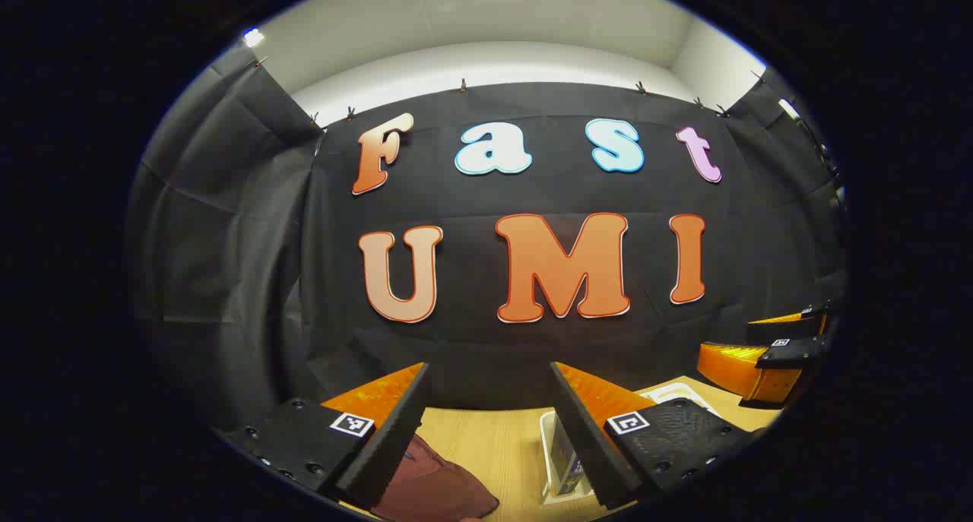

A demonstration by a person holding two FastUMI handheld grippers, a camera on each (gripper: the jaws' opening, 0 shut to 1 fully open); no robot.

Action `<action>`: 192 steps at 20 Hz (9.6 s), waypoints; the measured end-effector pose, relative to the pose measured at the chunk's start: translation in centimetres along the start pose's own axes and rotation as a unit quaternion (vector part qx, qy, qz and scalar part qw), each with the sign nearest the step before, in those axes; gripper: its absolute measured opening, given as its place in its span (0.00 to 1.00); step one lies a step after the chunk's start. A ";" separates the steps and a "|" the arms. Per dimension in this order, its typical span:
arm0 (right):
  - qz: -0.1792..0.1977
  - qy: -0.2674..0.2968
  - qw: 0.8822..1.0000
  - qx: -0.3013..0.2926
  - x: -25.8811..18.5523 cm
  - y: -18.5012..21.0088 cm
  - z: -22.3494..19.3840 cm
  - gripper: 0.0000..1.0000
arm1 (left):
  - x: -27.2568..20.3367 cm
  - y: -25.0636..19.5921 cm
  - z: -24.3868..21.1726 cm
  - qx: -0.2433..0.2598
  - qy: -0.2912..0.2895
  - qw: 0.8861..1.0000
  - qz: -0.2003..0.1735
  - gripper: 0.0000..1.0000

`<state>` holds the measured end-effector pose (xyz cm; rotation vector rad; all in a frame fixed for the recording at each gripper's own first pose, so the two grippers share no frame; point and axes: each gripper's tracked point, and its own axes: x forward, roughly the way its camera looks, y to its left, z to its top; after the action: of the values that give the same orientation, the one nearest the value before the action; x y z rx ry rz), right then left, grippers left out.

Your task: Open the schoolbag, grab two books from the bookshelf and put them into the schoolbag.

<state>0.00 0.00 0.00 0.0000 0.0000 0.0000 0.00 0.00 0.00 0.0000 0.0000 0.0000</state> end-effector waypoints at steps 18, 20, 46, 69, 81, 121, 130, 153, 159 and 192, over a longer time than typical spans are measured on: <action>-0.014 -0.019 1.000 0.010 0.3 -1.1 0.0 0.96 | 0.7 0.1 -0.7 -0.011 -0.005 1.000 -0.002 0.99; -0.017 -0.017 1.000 0.019 0.4 -1.1 -0.2 0.96 | 0.4 -0.6 0.2 -0.023 -0.017 0.999 -0.025 0.95; -0.004 -0.002 1.000 -0.005 1.2 -0.4 -1.7 0.96 | 1.0 2.0 -2.2 0.014 0.000 1.000 0.020 0.95; -0.050 0.060 0.997 -0.010 5.9 -7.0 -7.9 0.97 | -0.2 3.2 -29.0 0.245 0.249 0.937 -0.025 0.96; -0.054 0.061 0.997 -0.013 6.0 -8.3 -7.9 0.97 | -3.3 4.7 -40.2 0.373 0.356 0.855 -0.051 0.98; 0.006 0.073 0.997 -0.009 3.0 -8.7 -7.9 0.96 | 0.4 9.7 -34.4 0.368 0.444 0.816 -0.043 0.05; 0.024 0.147 0.986 -0.068 6.9 0.8 -7.4 0.97 | 2.6 12.5 -31.5 0.281 0.495 0.811 -0.134 0.02; 0.022 0.465 0.884 -0.047 13.3 8.3 -13.8 0.98 | 9.0 18.2 -24.9 0.212 0.568 0.757 -0.246 0.01; 0.008 0.520 0.852 -0.061 15.6 9.2 -15.9 0.98 | 10.9 19.6 -22.2 0.228 0.561 0.748 -0.270 0.01; -0.026 0.586 0.808 -0.060 15.4 8.2 -14.8 0.36 | 11.0 20.4 -22.9 0.209 0.550 0.755 -0.289 0.01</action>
<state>15.36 8.18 -14.85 -0.1281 1.2524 -0.0549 11.05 20.36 -22.95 0.4565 1.2004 -0.6295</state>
